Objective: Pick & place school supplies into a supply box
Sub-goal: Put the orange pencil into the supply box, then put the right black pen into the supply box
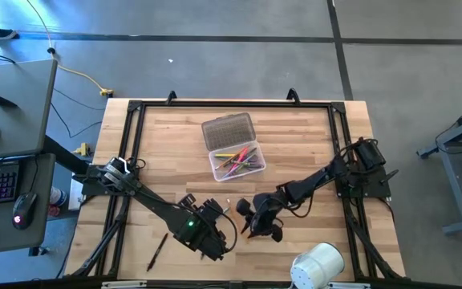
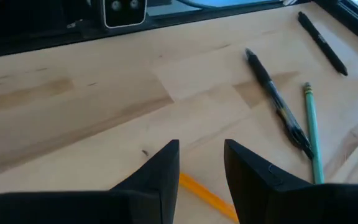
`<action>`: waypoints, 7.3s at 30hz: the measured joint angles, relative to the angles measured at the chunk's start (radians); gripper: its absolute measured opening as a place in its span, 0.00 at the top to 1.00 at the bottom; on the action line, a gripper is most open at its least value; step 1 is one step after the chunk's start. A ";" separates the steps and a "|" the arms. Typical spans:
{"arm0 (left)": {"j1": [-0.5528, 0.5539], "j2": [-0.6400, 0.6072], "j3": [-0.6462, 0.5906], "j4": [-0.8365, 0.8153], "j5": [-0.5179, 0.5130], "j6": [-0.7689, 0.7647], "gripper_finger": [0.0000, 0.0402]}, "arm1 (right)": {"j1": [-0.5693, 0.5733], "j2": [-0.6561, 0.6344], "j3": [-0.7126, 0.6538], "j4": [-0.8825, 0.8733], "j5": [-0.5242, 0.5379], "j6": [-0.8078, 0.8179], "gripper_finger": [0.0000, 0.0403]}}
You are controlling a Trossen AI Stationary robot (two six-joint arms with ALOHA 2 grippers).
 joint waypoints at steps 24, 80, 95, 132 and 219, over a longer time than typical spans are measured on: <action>0.000 0.000 0.000 -0.007 0.049 -0.005 0.85 | -0.054 0.147 0.258 -0.502 0.038 -0.146 0.73; 0.000 0.000 0.000 0.028 -0.117 -0.002 0.85 | -0.172 -0.730 -0.422 -0.119 0.358 0.561 0.91; 0.040 0.000 0.000 0.039 -0.196 0.021 0.85 | -0.142 -0.466 -0.505 0.444 0.265 0.568 0.75; 0.072 0.000 0.000 0.046 -0.090 0.032 0.85 | -0.118 0.310 -0.399 0.898 0.483 0.618 0.93; -0.047 -0.171 0.211 -0.199 -0.347 0.178 0.85 | -0.141 0.393 0.358 0.106 0.078 0.372 0.68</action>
